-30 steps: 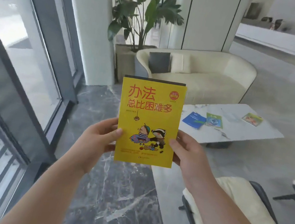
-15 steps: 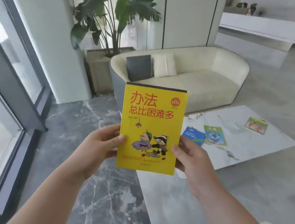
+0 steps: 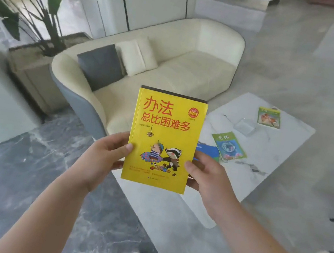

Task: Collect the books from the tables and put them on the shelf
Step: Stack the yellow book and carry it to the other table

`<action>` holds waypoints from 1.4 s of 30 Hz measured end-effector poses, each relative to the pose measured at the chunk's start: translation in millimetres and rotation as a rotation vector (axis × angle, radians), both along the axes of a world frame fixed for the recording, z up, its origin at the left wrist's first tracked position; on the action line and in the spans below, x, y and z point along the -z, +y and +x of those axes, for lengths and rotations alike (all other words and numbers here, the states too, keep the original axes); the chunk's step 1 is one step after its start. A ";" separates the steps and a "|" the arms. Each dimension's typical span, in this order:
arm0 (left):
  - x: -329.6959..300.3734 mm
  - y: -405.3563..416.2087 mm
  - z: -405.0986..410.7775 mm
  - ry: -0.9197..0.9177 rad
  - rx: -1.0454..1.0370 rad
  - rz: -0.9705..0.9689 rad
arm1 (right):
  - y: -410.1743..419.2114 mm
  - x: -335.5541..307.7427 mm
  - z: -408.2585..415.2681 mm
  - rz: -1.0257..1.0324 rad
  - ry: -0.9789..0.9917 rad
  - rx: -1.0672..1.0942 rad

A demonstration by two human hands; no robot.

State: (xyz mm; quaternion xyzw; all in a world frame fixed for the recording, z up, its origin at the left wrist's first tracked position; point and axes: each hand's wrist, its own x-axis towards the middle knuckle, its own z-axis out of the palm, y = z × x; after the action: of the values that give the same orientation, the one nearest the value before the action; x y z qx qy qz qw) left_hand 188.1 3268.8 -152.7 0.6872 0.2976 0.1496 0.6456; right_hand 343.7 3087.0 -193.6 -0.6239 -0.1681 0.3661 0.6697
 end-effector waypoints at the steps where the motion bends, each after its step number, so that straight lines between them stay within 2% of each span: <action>1: 1.8 21.8 14.6 0.019 0.038 -0.010 | 15.4 1.8 7.1 -0.008 0.013 0.024; 6: 23.6 128.4 117.8 0.141 0.215 -0.051 | 95.6 24.0 65.4 -0.064 0.102 0.214; 10: 73.5 188.7 195.9 0.232 0.257 -0.100 | 146.1 70.7 122.5 -0.128 0.175 0.300; 16: 191.5 281.5 320.7 0.352 0.240 -0.178 | 242.0 187.1 226.4 -0.229 0.310 0.344; 22: 298.8 350.5 403.7 0.466 0.268 -0.236 | 315.5 286.8 292.7 -0.398 0.375 0.424; 28: 424.8 401.1 450.0 0.607 0.326 -0.211 | 365.3 396.6 323.4 -0.601 0.407 0.413; 36: 582.2 434.4 483.9 0.742 0.398 -0.097 | 406.5 544.1 336.9 -0.672 0.506 0.524; 42: 648.5 447.0 495.9 0.819 0.462 -0.011 | 428.8 610.8 342.4 -0.725 0.515 0.594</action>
State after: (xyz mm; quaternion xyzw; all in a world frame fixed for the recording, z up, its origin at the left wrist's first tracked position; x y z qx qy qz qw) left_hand 684.0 3715.8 -801.2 0.7345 0.3676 -0.2832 0.4952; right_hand 686.1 3515.8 -804.3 -0.7260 0.3230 0.3365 0.5054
